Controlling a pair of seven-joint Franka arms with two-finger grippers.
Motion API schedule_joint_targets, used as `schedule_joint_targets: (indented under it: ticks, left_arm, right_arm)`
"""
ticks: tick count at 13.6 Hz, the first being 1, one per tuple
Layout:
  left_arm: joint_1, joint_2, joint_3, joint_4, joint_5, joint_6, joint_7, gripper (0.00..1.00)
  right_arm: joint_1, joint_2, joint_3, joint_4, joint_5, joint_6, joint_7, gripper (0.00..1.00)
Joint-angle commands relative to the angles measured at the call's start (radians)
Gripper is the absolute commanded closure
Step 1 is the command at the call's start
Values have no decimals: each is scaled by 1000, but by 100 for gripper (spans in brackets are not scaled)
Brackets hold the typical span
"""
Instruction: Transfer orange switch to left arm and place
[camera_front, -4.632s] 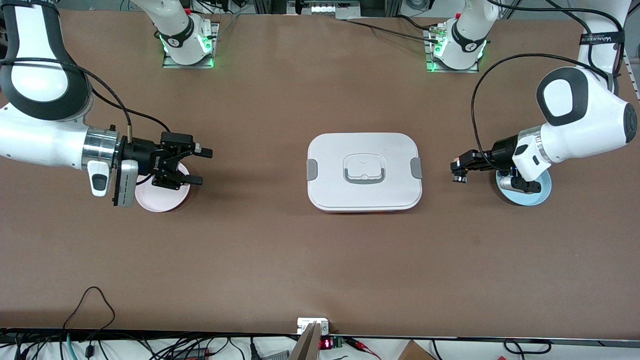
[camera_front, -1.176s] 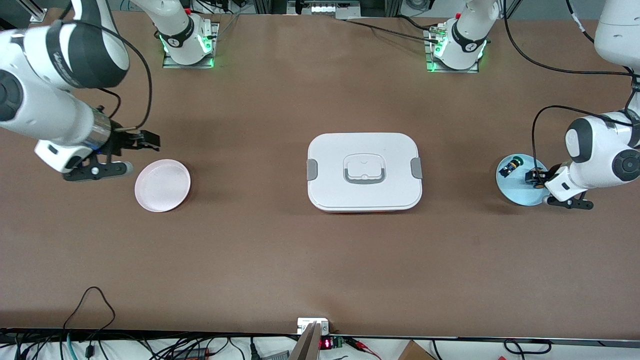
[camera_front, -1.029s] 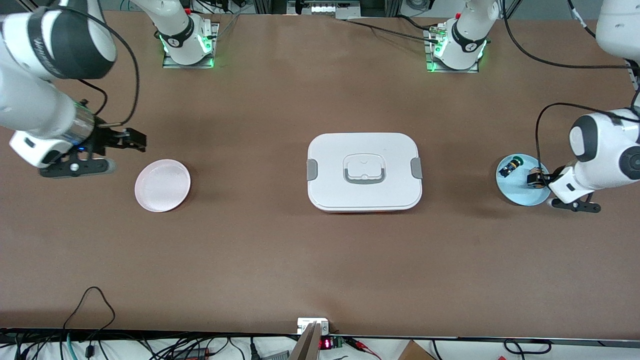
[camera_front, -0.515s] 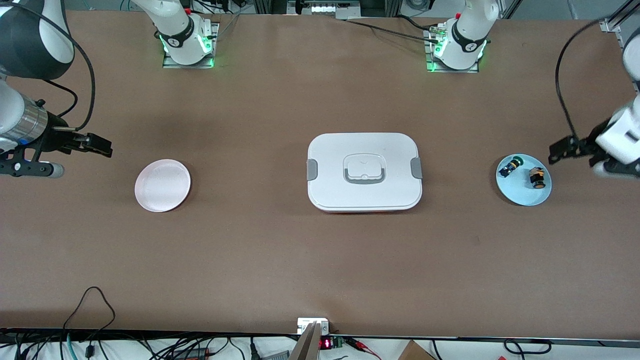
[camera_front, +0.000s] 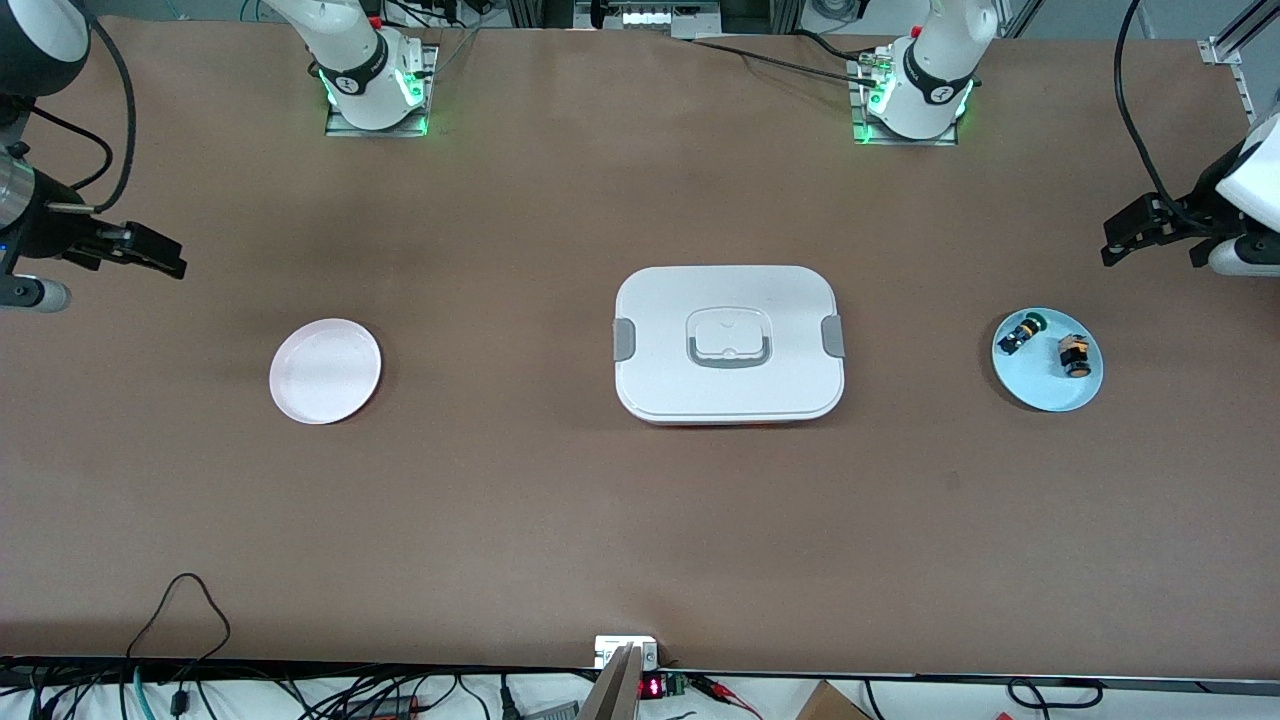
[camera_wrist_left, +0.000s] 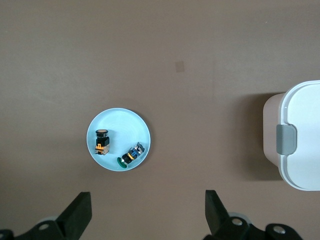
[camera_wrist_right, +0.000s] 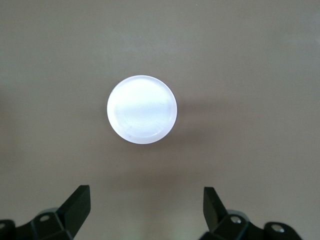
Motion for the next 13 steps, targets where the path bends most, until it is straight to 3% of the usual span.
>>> schedule_joint_targets:
  ticks: [1, 3, 13]
  left_arm:
    - [-6, 10, 6, 22, -21, -13, -7, 0]
    - [-16, 5, 1, 20, -21, -23, -12, 0]
    - [-19, 8, 1, 23, -46, -31, -36, 0]
  right_arm:
    - [-8, -135, 7, -183, -10, 86, -26, 0]
    - [-11, -140, 4, -154, 5, 7, -28, 0]
    - [-12, -139, -19, -148, 5, -1, -49, 0]
